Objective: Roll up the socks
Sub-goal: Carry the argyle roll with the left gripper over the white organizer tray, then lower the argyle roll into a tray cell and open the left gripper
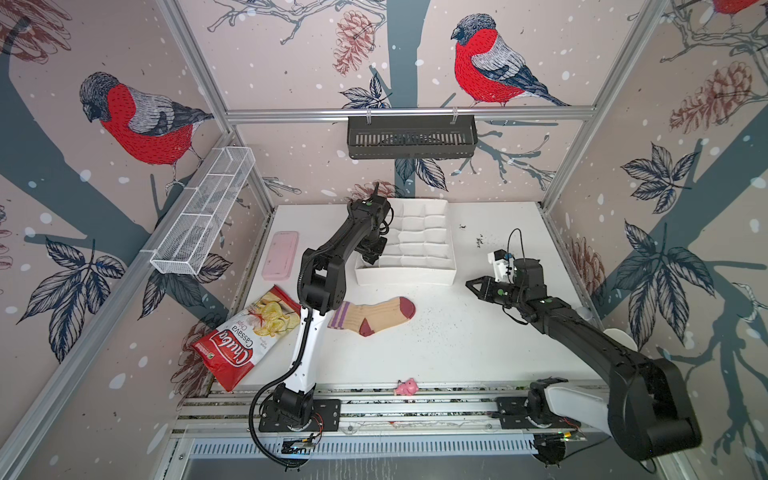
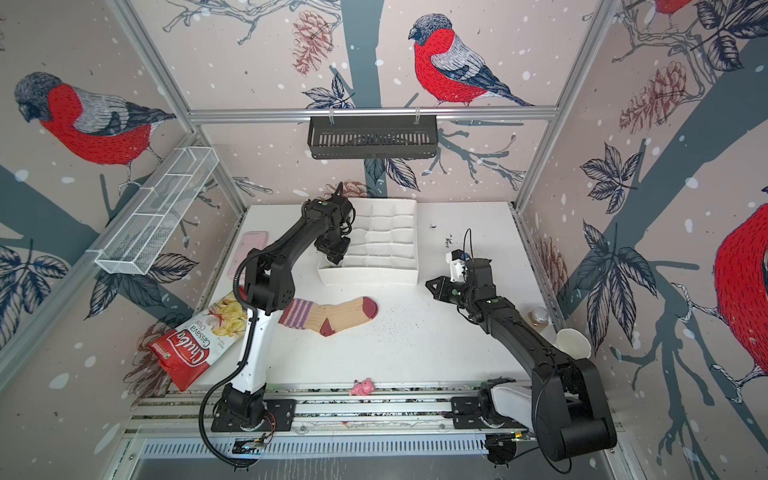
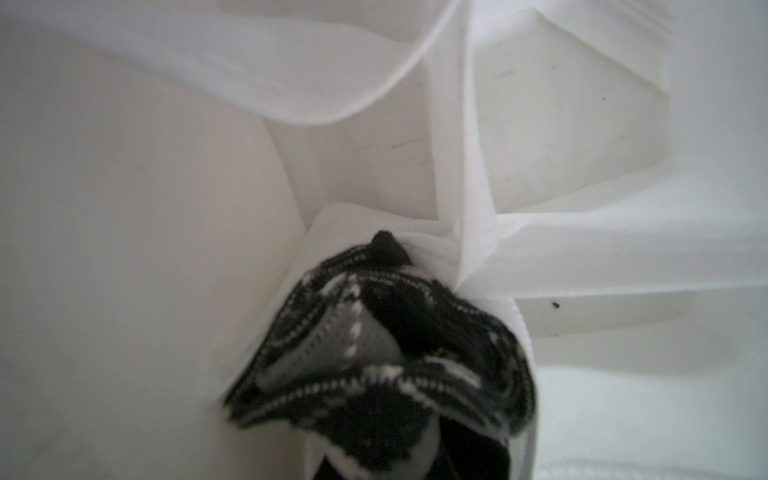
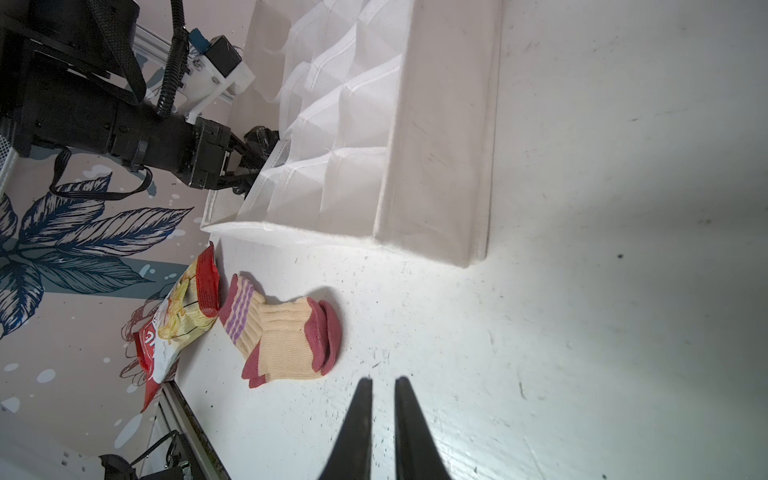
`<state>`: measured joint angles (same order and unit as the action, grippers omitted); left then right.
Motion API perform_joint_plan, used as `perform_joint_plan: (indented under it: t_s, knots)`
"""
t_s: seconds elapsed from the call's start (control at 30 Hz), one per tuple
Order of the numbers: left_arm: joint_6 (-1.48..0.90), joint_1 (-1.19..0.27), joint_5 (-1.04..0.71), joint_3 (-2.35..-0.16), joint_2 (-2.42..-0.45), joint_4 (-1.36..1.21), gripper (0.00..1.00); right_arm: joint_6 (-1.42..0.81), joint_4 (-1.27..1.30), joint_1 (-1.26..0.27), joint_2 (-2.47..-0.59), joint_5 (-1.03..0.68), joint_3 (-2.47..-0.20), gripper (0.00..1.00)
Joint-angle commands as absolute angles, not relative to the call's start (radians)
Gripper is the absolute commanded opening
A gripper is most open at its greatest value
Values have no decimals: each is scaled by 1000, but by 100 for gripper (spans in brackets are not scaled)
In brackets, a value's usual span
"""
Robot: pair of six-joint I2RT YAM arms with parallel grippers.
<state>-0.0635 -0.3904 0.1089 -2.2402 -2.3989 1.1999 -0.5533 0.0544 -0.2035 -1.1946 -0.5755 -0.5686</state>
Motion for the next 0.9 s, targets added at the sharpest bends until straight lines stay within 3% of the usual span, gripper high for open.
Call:
perform_joint_plan:
  t_s: [0.0,0.1,0.2,0.67,0.83,0.87]
  knots:
    - [-87,-399,109,-2235,-2387,1178,4,-551,80,-205,-1194,-588,-568,14]
    - [-93,-403,121,-2230,-2389,1156,13,-551,81,-204,-1195,-585,-566,14]
    - [-95,-405,142,-2214,-2399,1137,15,-551,81,-205,-1197,-583,-566,14]
    - [-110,-419,101,-2111,-2365,1008,18,-558,80,-210,-1210,-565,-571,13]
    - [-113,-421,56,-2042,-2269,931,27,-561,82,-214,-1211,-556,-578,13]
    - [-111,-420,54,-2034,-2258,924,33,-563,83,-213,-1212,-554,-578,13]
